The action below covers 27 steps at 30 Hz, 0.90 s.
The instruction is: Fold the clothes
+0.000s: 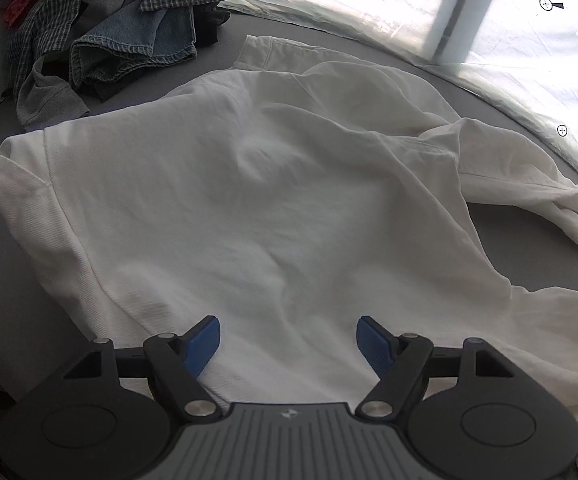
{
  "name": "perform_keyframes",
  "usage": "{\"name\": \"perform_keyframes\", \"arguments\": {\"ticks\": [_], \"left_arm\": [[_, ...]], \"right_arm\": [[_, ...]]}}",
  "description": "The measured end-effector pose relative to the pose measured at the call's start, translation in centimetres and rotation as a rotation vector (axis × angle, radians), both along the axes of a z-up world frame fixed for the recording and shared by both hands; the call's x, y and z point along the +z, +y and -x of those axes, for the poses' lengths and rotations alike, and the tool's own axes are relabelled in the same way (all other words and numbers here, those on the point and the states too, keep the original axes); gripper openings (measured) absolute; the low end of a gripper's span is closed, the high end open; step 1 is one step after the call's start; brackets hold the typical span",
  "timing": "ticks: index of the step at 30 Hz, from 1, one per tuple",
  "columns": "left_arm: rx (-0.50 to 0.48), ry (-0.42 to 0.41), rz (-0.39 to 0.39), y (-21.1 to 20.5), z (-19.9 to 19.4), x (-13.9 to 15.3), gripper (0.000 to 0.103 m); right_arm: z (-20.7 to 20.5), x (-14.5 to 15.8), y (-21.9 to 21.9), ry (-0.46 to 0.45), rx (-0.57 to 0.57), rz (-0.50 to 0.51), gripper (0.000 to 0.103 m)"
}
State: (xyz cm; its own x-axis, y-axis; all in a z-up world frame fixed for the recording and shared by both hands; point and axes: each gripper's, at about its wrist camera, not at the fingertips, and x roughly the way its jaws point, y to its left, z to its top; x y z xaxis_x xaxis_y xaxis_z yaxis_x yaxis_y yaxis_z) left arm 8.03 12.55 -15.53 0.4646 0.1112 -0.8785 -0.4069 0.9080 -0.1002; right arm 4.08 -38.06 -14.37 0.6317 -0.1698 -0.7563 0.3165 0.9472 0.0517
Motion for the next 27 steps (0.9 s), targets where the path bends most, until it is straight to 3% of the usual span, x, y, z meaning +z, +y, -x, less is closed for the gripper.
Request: {"name": "perform_keyframes", "arguments": {"ticks": [10,15,16,18,19,23,27], "left_arm": [[-0.040,0.016,-0.022,-1.7,3.0,-0.9,0.076],[-0.065,0.036,-0.036,-2.8,3.7,-1.6,0.076],[-0.063,0.038,-0.034,-2.8,3.8,-1.6,0.076],[-0.059,0.040,-0.032,-2.9,3.9,-1.7,0.076],[-0.057,0.039,-0.031,-2.8,3.9,-1.6,0.076],[-0.030,0.038,-0.031,-2.5,4.2,-1.4,0.076],[0.012,0.037,-0.009,-1.7,4.6,-1.5,0.076]], "right_arm": [[2.9,-3.8,-1.0,0.045,-0.062,-0.180,0.070],[2.7,-4.8,-1.5,0.022,-0.054,-0.257,0.064],[2.6,-5.0,-1.6,0.017,-0.046,-0.253,0.060],[2.3,-4.8,-1.7,0.022,-0.030,-0.220,0.016],[2.2,-3.9,-1.8,0.001,-0.029,-0.186,0.001],[1.8,2.1,-2.8,-0.183,-0.018,-0.061,0.001],[-0.9,7.3,-5.9,-0.353,-0.024,-0.076,0.001]]}}
